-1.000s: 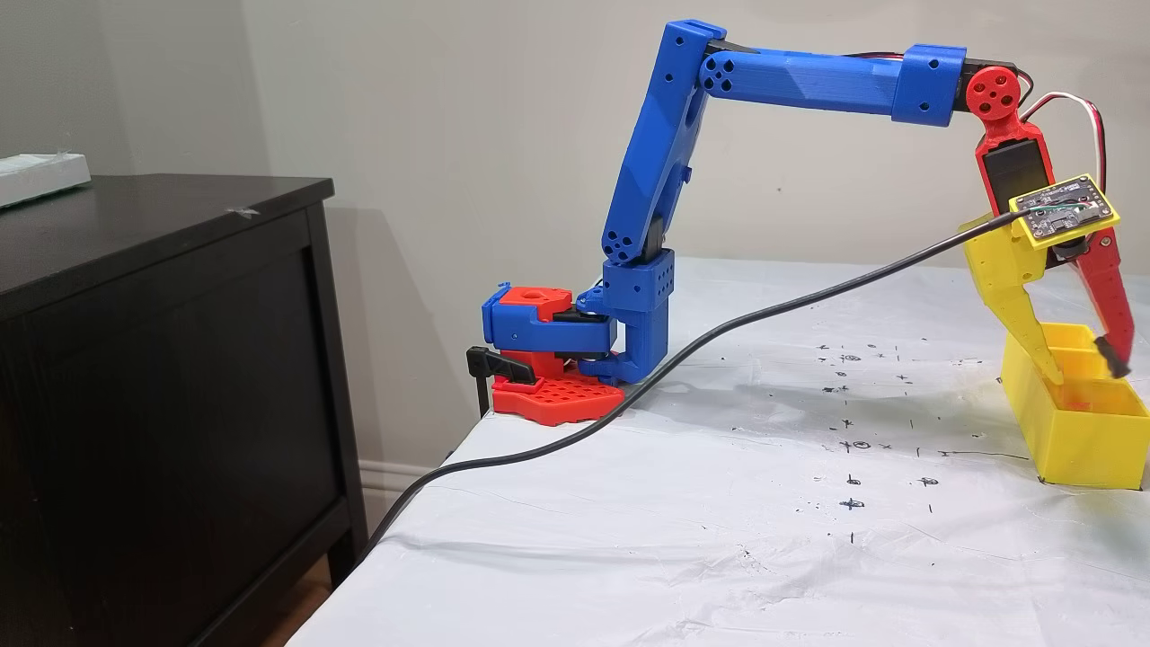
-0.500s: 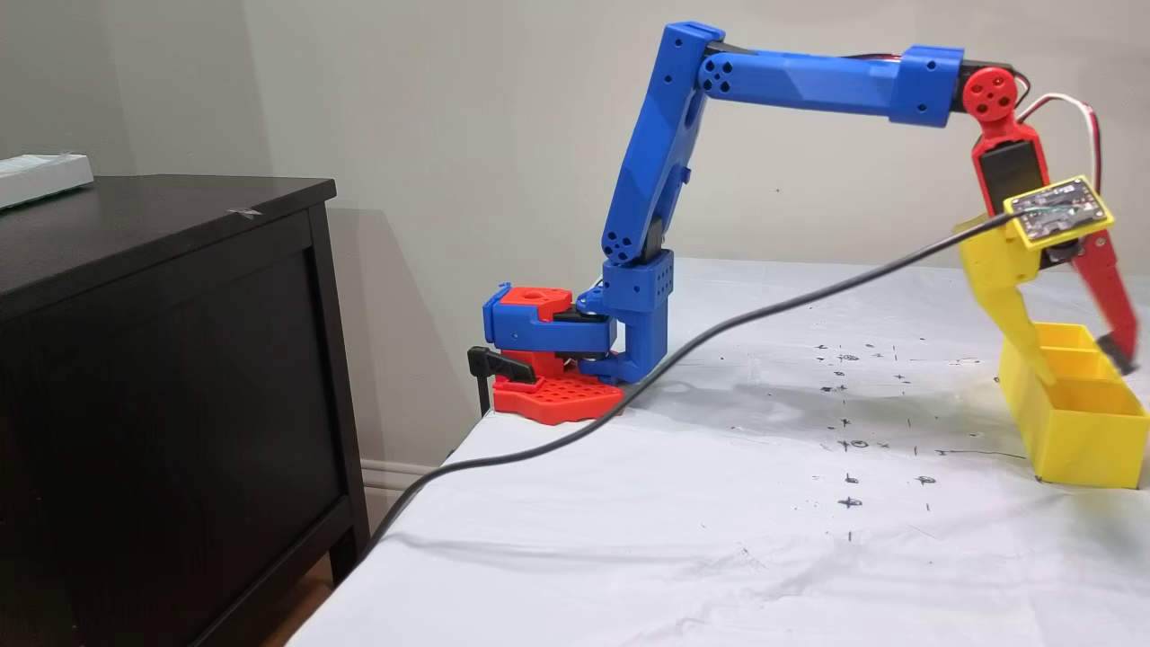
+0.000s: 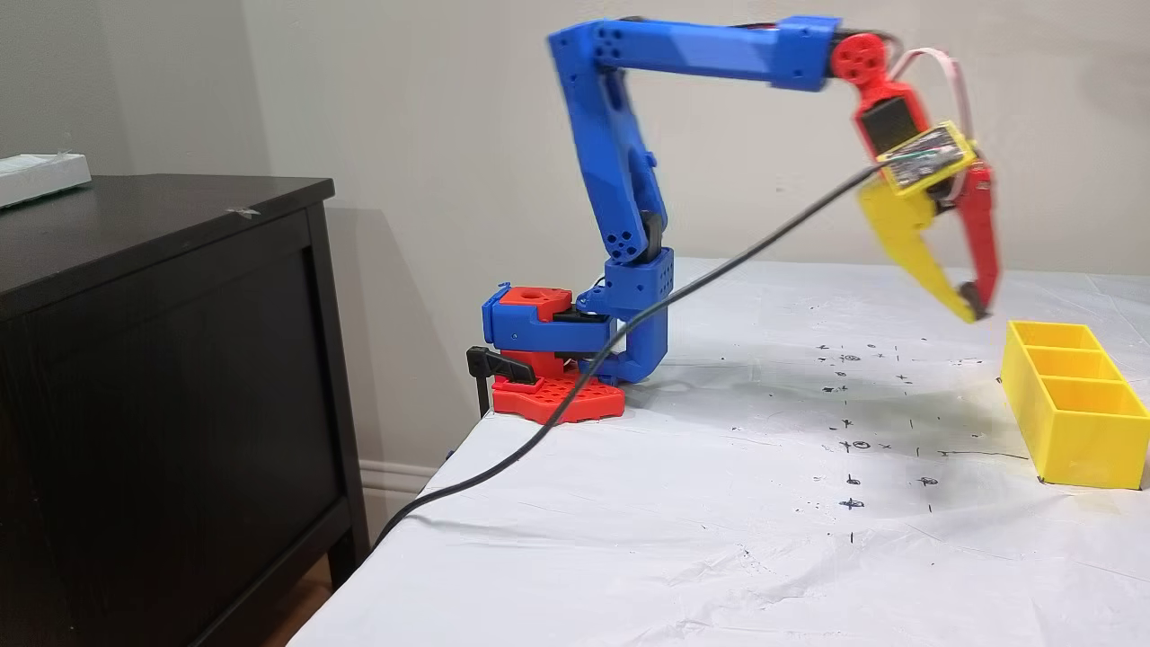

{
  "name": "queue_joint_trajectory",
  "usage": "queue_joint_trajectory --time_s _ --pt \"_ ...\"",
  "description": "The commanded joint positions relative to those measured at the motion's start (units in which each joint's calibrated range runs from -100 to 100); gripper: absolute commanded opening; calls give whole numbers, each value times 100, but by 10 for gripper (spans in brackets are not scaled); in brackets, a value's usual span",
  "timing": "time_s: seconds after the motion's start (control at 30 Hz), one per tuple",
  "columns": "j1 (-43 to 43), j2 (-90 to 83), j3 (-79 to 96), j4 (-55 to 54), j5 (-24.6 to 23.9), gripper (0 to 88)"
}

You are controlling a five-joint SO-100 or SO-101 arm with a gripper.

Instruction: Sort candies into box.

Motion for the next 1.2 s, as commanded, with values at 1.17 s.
queue_joint_trajectory --time_s 1.17 --pt "35 -7047 6498 174 -288 15"
